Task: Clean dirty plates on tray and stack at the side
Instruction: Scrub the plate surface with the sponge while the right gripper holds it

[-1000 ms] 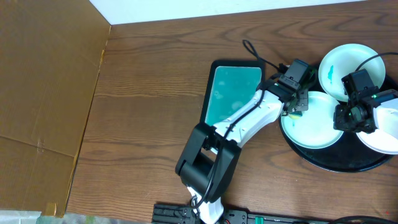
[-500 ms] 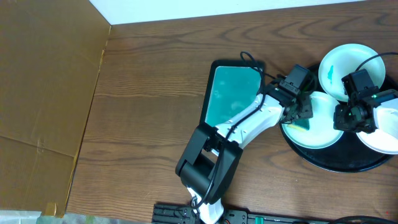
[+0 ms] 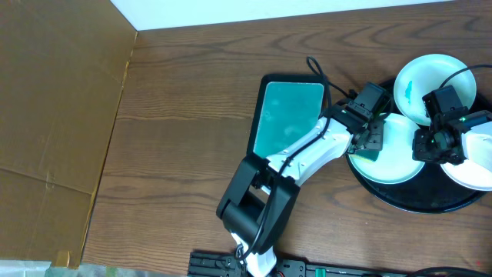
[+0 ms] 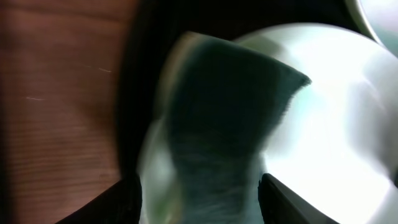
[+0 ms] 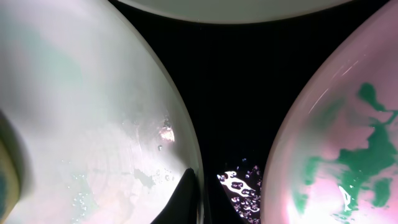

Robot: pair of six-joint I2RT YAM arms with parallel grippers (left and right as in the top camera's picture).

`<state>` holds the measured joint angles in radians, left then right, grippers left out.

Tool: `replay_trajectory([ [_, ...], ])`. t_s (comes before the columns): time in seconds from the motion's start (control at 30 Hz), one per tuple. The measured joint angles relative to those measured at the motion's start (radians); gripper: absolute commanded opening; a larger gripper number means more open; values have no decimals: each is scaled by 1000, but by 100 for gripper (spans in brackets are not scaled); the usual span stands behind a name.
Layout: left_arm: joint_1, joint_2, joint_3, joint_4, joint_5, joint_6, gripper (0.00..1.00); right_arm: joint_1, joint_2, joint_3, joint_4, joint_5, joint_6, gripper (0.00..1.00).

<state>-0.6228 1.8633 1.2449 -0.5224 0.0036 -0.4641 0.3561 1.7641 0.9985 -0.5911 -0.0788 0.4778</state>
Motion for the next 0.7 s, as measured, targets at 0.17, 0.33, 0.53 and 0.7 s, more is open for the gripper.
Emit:
replay_trajectory([
  [0.17,0,-61,0,-1,-63,28,62,0,0,0,0,0,0,2],
  [0.33,-2,-61,0,1,-31,40,62,0,0,0,0,0,0,2],
  [0.53,-47,-16,0,30,-3,47,62,0,0,0,0,0,0,2],
  [0.7,-68,35,0,45,-21,50,58,0,0,0,0,0,0,2],
])
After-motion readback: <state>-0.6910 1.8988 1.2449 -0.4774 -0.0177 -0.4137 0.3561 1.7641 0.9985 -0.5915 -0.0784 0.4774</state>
